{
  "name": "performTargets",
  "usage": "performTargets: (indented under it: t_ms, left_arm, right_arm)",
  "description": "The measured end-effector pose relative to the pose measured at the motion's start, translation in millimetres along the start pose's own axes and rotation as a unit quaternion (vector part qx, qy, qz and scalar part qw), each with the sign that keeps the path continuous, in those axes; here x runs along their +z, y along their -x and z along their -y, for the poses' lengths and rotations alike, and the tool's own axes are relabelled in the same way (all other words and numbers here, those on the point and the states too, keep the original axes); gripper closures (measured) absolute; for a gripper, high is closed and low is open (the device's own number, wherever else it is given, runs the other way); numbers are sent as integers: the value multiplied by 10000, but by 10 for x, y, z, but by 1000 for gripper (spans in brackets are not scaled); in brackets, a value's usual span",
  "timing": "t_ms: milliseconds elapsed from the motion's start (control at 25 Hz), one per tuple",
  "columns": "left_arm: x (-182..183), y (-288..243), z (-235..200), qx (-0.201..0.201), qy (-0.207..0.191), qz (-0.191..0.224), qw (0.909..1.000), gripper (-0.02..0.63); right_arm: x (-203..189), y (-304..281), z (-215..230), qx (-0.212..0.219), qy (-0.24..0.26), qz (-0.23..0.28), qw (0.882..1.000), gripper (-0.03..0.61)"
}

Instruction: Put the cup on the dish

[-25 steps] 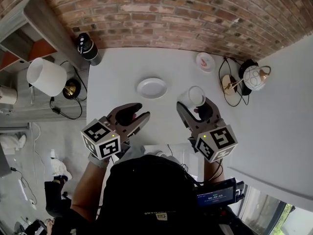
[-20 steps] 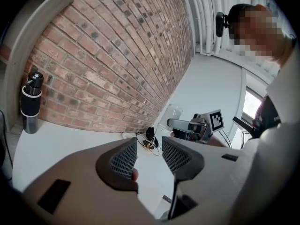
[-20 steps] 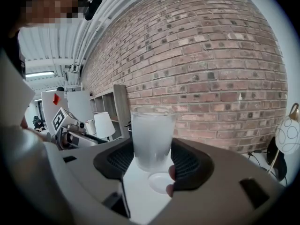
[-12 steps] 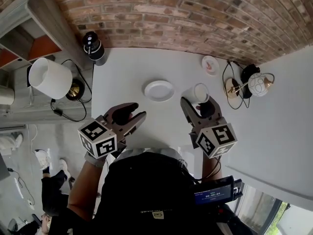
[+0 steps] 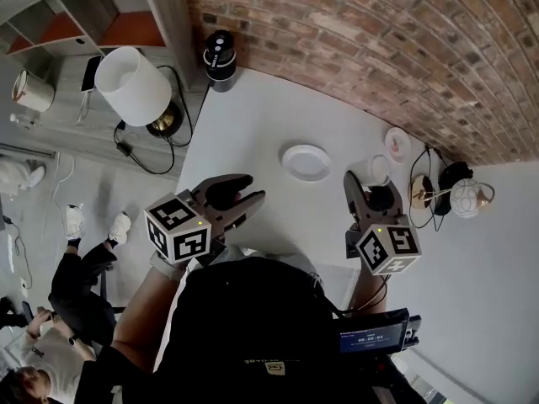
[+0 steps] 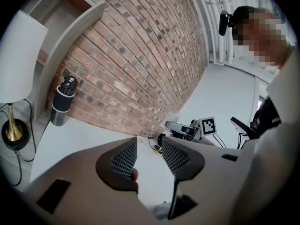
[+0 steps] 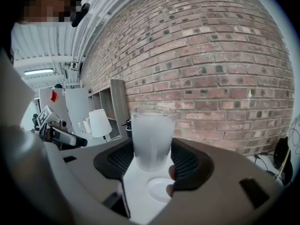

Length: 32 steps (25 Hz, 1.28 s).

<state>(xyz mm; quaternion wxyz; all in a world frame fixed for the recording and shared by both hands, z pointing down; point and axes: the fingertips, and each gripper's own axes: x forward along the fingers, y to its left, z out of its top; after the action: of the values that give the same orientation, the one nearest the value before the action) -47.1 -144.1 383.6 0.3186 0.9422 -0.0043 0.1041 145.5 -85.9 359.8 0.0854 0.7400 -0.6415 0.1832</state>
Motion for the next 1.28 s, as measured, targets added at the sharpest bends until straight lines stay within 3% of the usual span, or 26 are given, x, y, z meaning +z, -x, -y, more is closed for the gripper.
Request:
performTargets:
  t_ms: [280,800,1280]
  left_arm:
    - [-59,193,8,765,206,408,9960,443]
    - [-310,437,195,1862,498,965,9765,443]
    - [-490,645,368,2579,645,1159,9570,443]
  right_arm:
    - [-55,-338,10,554,274,-122,9980,333]
    - [-318,-694,-26,1462,1004,-197,9839,333]
    - [-810,-1041,88,1683,1118,-323,9788,333]
